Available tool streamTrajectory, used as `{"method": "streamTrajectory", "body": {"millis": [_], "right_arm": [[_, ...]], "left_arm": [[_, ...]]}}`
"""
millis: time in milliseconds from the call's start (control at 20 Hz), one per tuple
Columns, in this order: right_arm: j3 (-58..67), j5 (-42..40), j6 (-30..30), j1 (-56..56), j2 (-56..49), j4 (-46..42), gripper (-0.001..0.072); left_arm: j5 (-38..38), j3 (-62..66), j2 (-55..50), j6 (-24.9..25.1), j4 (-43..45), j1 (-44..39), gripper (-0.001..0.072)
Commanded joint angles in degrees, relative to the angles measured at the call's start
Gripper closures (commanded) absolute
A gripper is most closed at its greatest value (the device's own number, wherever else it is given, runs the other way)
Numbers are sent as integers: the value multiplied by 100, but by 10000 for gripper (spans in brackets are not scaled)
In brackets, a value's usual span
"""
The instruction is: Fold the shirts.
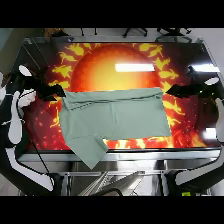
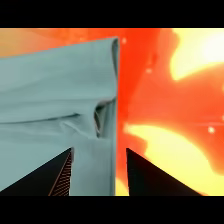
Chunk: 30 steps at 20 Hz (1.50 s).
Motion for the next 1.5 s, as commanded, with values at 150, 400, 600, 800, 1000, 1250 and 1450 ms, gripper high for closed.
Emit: {"method": "streamTrajectory", "body": {"millis": [150, 400, 600, 800, 1000, 1250, 1450], "right_arm": [[-568, 876, 859, -284, 1023, -1311, 331], [-885, 1392, 717, -754, 1167, -1213, 331], [-1123, 1460, 638, -857, 1167, -1185, 331], [-1652, 1346, 417, -857, 1167, -1097, 331], [-2133, 1311, 157, -855, 1167, -708, 330], [-2378, 1864, 85, -857, 1115, -741, 329], [-2691, 1740, 37, -855, 1080, -844, 329]], "left_arm": [[-162, -3383, 2304, -129, -11, 216, 43], [909, -6614, 4275, -20, -754, 221, 43], [1729, -7917, 4942, 330, -1687, 205, 43], [2312, -8380, 5110, 726, -2404, 205, 43], [2710, -8568, 5110, 1261, -3246, 205, 207], [2481, -8553, 5112, 1742, -3427, 208, 693], [2354, -8553, 5112, 1875, -3425, 208, 694]]}}
